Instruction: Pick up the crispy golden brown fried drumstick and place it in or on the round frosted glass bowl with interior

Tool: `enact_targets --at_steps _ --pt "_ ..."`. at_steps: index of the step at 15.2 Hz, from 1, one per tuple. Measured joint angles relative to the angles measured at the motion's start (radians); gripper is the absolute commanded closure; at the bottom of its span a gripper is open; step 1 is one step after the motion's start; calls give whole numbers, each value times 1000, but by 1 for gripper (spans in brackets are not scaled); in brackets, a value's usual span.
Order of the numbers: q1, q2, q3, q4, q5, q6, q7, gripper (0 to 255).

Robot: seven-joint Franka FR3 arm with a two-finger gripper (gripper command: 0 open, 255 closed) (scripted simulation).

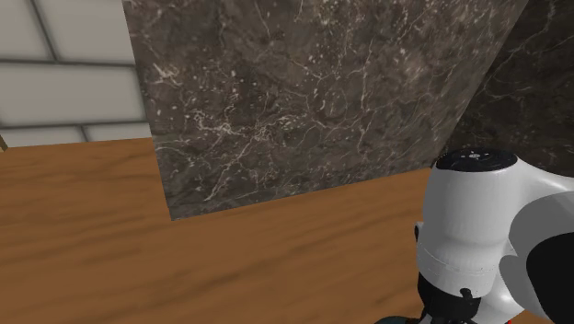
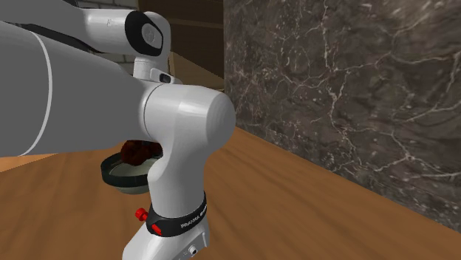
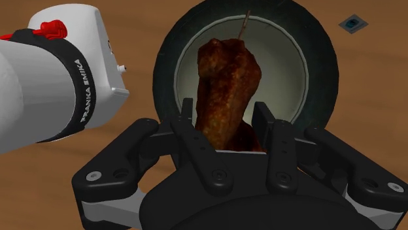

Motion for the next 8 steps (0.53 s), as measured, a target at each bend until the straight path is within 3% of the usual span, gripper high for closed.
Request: enact_targets --at_steps 3,4,8 --pt "0 0 1 0 1 1 0 255" --pt "0 0 1 0 1 1 0 0" --pt "0 0 1 0 1 1 0 0"
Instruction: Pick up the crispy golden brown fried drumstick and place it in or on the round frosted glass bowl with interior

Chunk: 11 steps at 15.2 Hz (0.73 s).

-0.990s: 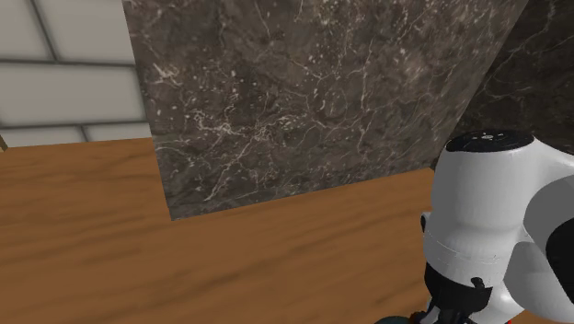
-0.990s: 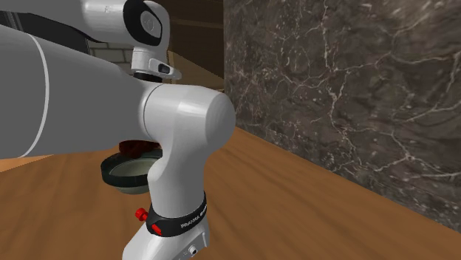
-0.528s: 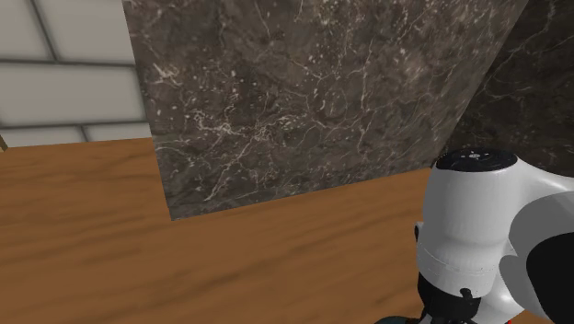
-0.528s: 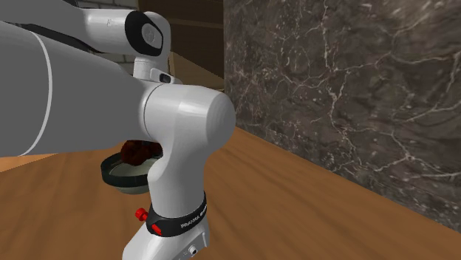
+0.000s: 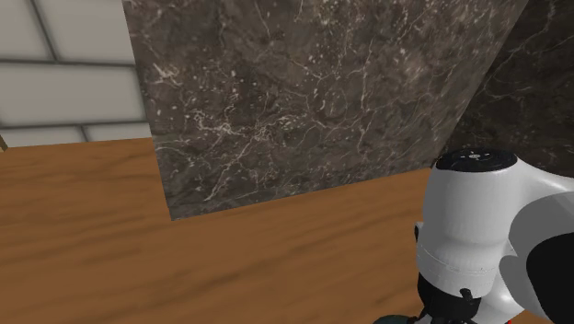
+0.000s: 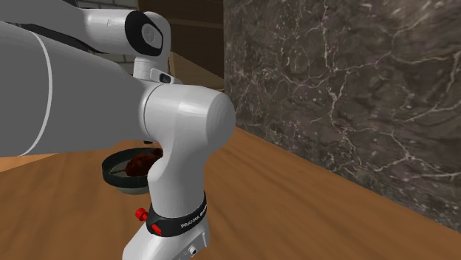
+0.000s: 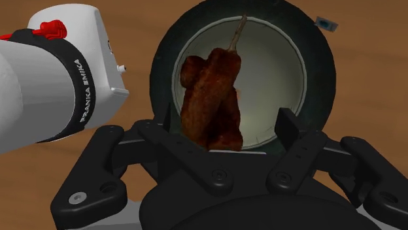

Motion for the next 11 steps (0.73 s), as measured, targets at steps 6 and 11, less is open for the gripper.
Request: enact_targets --at_steps 6,11 --pt "-51 25 -69 85 -79 -53 -6 0" --pt "-68 34 -97 112 -111 -72 -11 0"
